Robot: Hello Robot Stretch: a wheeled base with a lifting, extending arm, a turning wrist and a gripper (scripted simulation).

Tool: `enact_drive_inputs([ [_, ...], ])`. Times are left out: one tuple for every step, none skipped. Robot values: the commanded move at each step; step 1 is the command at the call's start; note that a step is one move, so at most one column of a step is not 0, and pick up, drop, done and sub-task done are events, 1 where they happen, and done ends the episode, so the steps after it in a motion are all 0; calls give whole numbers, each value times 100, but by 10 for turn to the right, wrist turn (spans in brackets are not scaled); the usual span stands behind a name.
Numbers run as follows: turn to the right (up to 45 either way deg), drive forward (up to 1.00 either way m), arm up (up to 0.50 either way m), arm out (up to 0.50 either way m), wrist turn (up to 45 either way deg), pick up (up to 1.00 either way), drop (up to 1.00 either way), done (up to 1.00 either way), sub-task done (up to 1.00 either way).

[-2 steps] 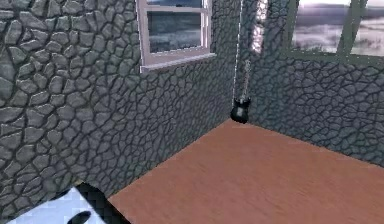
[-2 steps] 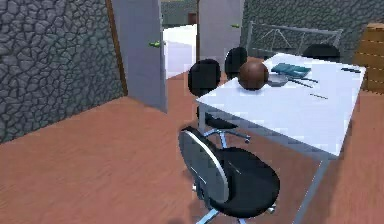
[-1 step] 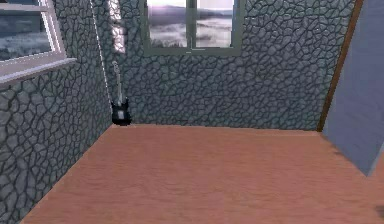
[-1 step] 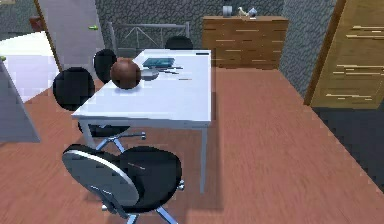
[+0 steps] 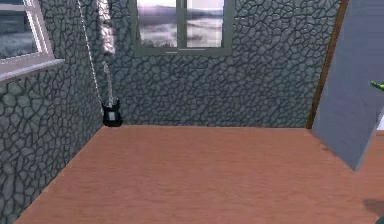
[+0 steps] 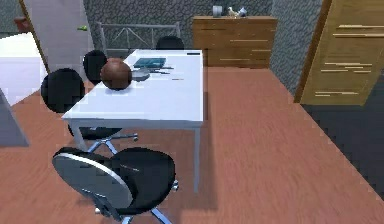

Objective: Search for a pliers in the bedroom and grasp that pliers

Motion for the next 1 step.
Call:
enact_drive_inputs([
  [0, 75, 0, 0, 0, 0, 0, 0, 0],
])
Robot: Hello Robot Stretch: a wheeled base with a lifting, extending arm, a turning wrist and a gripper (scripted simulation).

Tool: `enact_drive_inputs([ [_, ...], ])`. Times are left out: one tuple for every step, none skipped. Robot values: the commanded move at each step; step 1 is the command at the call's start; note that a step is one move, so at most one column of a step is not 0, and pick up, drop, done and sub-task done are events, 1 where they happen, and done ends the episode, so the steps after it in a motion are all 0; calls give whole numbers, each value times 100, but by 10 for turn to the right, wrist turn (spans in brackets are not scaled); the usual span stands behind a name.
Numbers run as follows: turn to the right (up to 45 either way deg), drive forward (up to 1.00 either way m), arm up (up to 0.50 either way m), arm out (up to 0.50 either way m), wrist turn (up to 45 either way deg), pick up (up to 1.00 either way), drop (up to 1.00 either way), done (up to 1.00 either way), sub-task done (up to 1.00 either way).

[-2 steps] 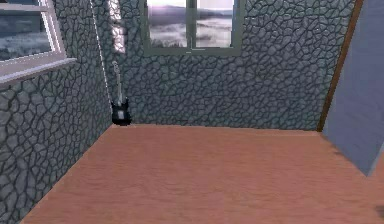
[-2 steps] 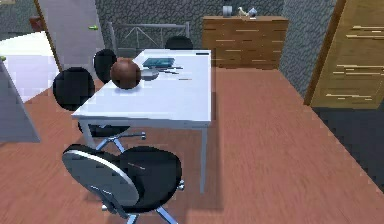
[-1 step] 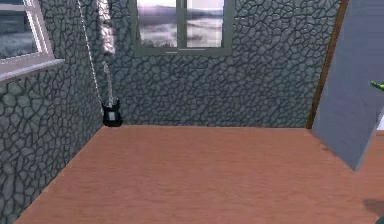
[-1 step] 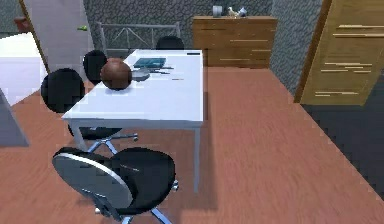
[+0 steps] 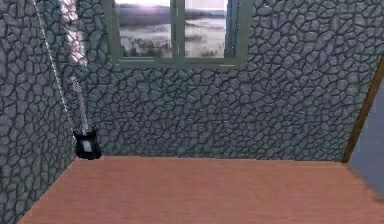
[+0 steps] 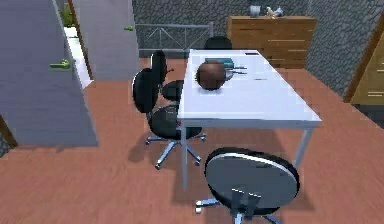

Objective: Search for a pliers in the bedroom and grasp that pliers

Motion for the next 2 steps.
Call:
enact_drive_inputs([
  [450, 0, 0, 0, 0, 0, 0, 0, 0],
  [150, 0, 0, 0, 0, 0, 0, 0, 0],
])
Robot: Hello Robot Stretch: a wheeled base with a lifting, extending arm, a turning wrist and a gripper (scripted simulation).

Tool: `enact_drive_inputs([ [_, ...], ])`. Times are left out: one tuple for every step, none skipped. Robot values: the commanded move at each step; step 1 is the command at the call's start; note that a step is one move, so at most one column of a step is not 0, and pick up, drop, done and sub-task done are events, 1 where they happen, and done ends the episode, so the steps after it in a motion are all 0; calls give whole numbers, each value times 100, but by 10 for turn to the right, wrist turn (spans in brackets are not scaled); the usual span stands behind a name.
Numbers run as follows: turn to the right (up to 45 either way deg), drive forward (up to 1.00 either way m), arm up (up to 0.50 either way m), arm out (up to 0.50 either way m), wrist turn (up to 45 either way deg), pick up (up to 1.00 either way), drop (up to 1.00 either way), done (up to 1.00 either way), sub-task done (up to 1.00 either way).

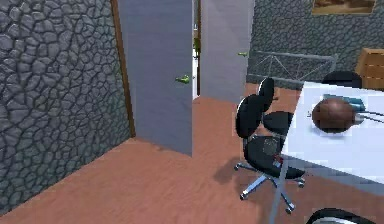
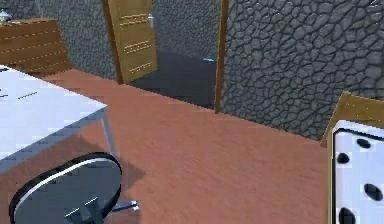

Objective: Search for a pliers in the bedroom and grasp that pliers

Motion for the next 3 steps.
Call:
enact_drive_inputs([
  [0, 100, 0, 0, 0, 0, 0, 0, 0],
  [60, 0, 0, 0, 0, 0, 0, 0, 0],
  [0, 10, 0, 0, 0, 0, 0, 0, 0],
])
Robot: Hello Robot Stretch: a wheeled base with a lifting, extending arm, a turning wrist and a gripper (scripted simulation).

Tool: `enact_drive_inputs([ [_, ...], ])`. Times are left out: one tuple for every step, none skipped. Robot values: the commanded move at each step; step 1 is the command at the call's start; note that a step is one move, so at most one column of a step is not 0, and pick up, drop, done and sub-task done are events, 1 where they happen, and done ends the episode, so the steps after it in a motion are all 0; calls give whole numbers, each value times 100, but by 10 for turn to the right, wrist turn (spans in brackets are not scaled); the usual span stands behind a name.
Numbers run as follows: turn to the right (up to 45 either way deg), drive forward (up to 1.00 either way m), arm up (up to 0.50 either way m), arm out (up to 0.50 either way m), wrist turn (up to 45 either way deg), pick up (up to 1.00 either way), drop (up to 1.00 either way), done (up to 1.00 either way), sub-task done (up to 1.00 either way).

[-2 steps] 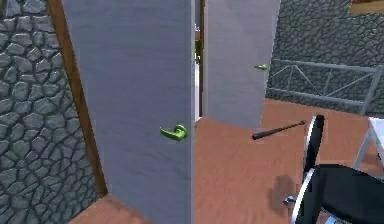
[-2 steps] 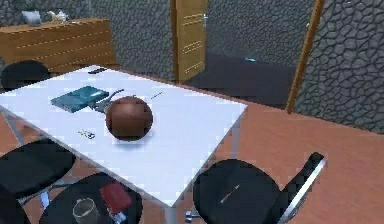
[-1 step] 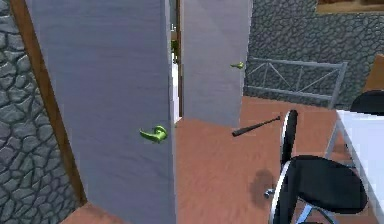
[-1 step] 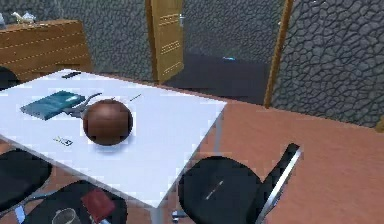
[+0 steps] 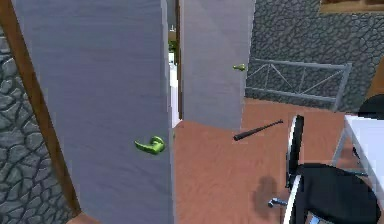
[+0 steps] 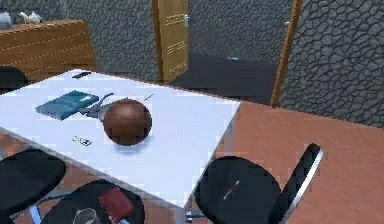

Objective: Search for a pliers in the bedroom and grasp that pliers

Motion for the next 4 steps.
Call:
enact_drive_inputs([
  [450, 0, 0, 0, 0, 0, 0, 0, 0],
  [450, 0, 0, 0, 0, 0, 0, 0, 0],
  [450, 0, 0, 0, 0, 0, 0, 0, 0],
  [150, 0, 0, 0, 0, 0, 0, 0, 0],
])
